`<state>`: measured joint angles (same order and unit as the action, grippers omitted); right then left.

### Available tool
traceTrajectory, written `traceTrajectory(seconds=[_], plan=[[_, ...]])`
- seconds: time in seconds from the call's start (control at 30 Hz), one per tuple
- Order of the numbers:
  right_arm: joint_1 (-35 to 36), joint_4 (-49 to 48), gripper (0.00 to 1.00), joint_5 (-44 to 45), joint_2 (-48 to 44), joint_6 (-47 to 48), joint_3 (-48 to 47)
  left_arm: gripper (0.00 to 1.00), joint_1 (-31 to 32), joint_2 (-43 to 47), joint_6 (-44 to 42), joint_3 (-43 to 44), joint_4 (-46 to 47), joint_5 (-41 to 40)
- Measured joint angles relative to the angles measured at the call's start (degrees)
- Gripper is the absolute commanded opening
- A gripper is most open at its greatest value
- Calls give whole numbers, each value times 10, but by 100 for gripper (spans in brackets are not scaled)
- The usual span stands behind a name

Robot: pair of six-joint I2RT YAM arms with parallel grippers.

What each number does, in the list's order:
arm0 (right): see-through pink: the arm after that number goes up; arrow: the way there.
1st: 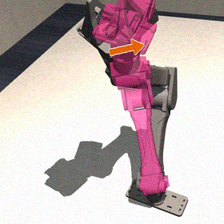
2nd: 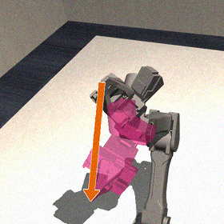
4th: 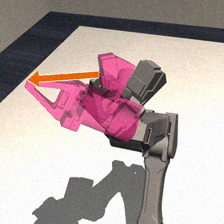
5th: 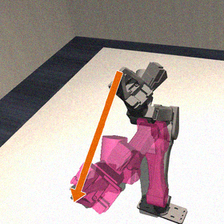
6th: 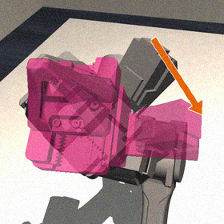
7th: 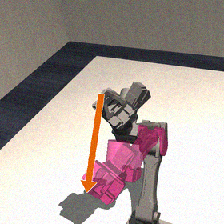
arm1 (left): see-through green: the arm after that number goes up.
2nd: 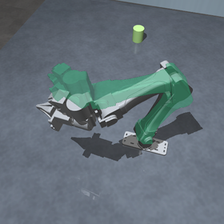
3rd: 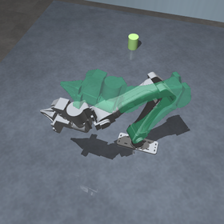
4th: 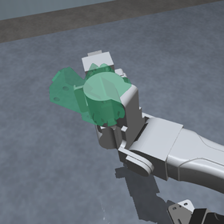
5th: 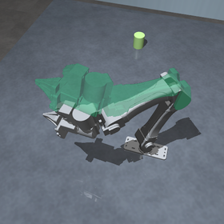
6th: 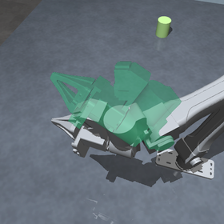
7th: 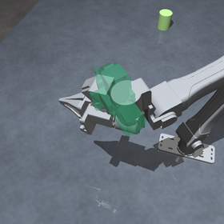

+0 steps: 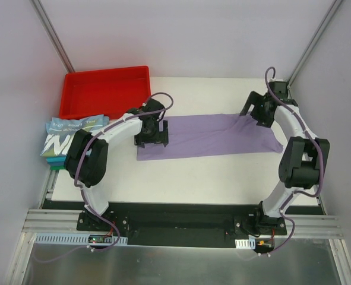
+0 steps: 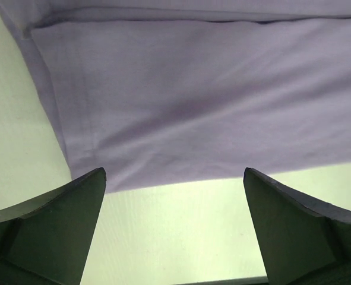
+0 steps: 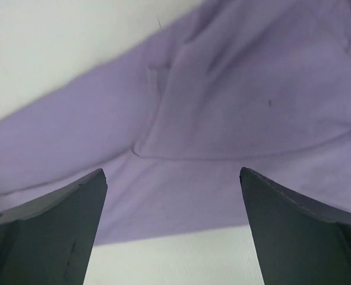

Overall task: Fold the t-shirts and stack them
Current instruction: Fold the other side of the tshirt into a rectangle, then rotate the tshirt 60 degrees

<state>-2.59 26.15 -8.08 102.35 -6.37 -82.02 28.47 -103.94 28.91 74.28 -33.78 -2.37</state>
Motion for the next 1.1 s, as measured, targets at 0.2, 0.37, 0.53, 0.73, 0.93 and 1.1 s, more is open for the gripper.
traceTrajectory(seconds=[0.2, 0.37, 0.53, 0.73, 0.93, 1.1], plan=[[-6, 12, 96, -5, -36, 6, 101, 99, 19, 21, -15, 46, -1, 4], [-26, 20, 96, -37, 5, 10, 108, 99, 19, -38, -29, 119, 7, 10], [-39, 27, 96, -49, 68, 11, 67, 99, 19, -90, -39, 123, 5, 9], [-43, 65, 96, -90, 149, 11, -44, 99, 29, -106, -24, 77, 7, 21], [-36, 125, 96, -143, 316, 11, -308, 99, 128, -37, 38, -4, 17, 89], [10, 81, 96, -176, 511, 8, -626, 99, 272, -29, 57, 60, 21, 138]])
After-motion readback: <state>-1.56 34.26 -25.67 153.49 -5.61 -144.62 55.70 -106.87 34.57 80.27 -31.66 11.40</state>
